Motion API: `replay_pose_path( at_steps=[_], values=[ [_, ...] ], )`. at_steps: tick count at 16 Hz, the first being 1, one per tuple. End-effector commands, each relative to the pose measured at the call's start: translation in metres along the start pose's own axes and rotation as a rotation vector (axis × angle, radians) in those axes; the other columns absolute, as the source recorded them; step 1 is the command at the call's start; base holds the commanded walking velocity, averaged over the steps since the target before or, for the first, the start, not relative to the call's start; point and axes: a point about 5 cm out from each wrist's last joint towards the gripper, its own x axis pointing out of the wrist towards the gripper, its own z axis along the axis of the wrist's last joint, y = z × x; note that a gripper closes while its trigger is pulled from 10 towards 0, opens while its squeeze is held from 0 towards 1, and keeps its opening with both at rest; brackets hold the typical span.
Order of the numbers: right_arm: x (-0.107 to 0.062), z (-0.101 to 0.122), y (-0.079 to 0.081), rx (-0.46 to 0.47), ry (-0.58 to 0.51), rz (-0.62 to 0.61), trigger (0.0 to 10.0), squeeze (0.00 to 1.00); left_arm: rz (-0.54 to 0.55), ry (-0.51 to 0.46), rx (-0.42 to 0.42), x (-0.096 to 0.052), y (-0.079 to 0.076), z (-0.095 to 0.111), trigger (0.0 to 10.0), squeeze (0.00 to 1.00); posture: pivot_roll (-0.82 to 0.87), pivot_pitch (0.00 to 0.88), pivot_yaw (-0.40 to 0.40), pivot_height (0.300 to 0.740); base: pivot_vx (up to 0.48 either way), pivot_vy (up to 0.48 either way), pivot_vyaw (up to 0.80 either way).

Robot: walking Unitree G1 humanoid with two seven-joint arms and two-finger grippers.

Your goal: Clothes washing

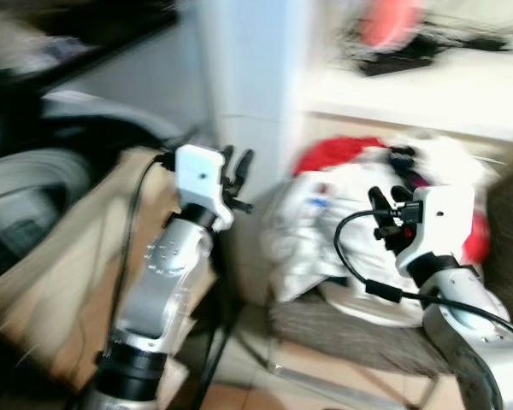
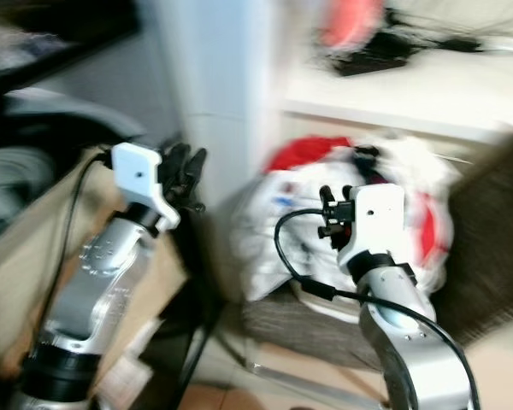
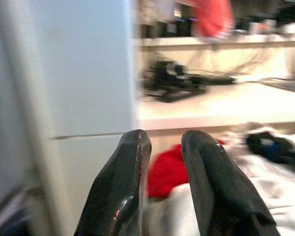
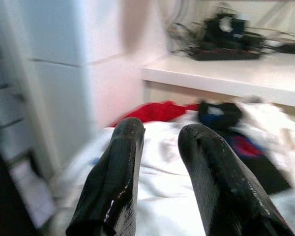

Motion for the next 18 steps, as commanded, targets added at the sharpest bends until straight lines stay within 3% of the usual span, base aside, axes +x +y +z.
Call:
replay_pose_path(
  at_steps=[1, 6, 8, 11, 18],
  values=[
    [0.001, -0.001, 0.004, 0.006, 0.010, 0.027, 10.0, 0.00, 0.027, 0.005, 0.024, -0.003, 0.008, 0.003, 10.0, 0.00, -0.07, 0.001, 0.068, 0.740, 0.360, 0.000, 0.00],
    [0.003, -0.001, 0.007, -0.017, 0.011, 0.076, 10.0, 0.00, 0.101, 0.022, 0.031, -0.004, 0.017, 0.004, 10.0, 0.00, -0.06, 0.000, 0.067, 0.740, 0.287, 0.000, 0.00],
    [0.003, -0.001, 0.006, -0.018, 0.012, 0.082, 10.0, 0.00, 0.210, 0.136, 0.055, -0.006, 0.031, -0.008, 10.0, 0.00, -0.06, 0.000, 0.069, 0.740, 0.000, 0.000, 0.00],
    [0.003, -0.001, 0.005, -0.009, 0.011, 0.078, 10.0, 0.00, 0.237, 0.175, 0.038, -0.009, 0.042, -0.011, 10.0, 0.00, -0.06, 0.000, 0.068, 0.740, 0.000, 0.000, 0.00],
    [0.007, -0.001, -0.002, -0.013, 0.010, 0.042, 10.0, 0.00, 0.237, 0.211, 0.076, -0.007, 0.037, -0.015, 10.0, 0.00, -0.06, 0.000, 0.068, 0.740, 0.000, 0.000, 0.00]
  ],
)
